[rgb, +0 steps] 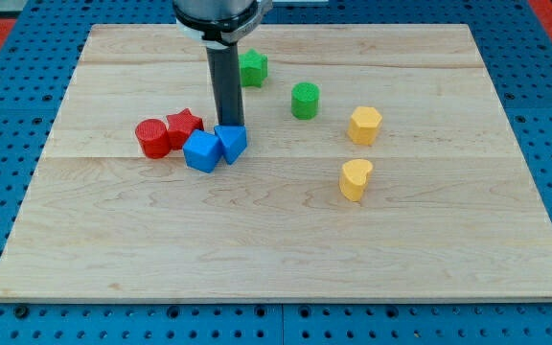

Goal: Push the blue triangle into the group of blocks

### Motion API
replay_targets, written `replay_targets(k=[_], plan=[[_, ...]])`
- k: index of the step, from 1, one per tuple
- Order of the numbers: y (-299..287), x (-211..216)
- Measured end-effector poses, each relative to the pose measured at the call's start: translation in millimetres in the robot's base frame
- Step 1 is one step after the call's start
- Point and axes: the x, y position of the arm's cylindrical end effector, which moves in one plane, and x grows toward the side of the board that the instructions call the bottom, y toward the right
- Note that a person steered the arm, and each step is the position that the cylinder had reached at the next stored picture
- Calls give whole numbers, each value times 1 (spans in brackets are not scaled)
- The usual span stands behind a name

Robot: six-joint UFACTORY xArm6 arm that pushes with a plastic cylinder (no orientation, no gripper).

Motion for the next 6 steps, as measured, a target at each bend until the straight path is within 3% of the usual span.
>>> replay_targets(k=[1, 3, 4, 6], plan=[[43, 1], [6, 47], [-17, 43], [63, 45]])
